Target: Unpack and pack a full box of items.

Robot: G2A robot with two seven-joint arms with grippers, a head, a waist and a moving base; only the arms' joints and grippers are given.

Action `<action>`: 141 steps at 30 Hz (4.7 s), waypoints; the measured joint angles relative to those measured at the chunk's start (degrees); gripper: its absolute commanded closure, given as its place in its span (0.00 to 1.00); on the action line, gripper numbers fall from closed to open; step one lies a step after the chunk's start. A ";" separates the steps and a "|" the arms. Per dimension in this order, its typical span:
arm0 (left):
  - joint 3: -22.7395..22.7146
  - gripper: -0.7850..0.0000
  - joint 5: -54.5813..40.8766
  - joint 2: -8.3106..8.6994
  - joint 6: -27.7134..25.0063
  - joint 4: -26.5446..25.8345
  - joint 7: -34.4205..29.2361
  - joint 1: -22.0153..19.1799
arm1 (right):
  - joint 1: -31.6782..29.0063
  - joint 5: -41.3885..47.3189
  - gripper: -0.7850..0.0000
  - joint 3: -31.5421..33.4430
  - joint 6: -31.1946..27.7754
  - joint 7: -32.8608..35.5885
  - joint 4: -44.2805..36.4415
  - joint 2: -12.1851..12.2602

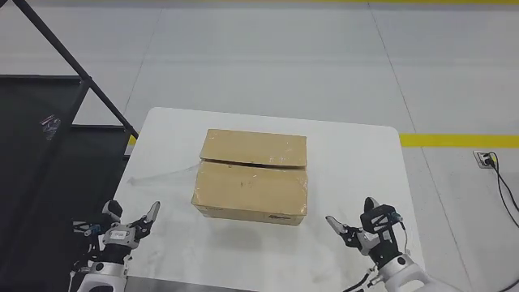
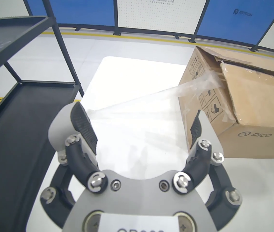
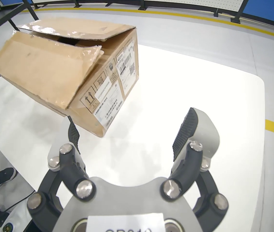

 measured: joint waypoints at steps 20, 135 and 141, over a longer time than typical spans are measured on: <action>-0.13 0.00 -6.89 -0.04 -6.73 2.48 -3.24 -3.95 | 4.55 24.11 0.00 -0.15 -10.68 3.60 1.02 -0.34; 2.62 0.00 -5.23 0.78 -23.08 -1.34 -23.58 -3.29 | 38.27 96.25 0.00 -19.28 -15.32 43.11 29.44 4.86; 2.61 0.00 -5.24 0.77 -23.11 -1.33 -23.57 -3.29 | 38.25 96.22 0.00 -19.28 -15.39 43.14 29.41 4.86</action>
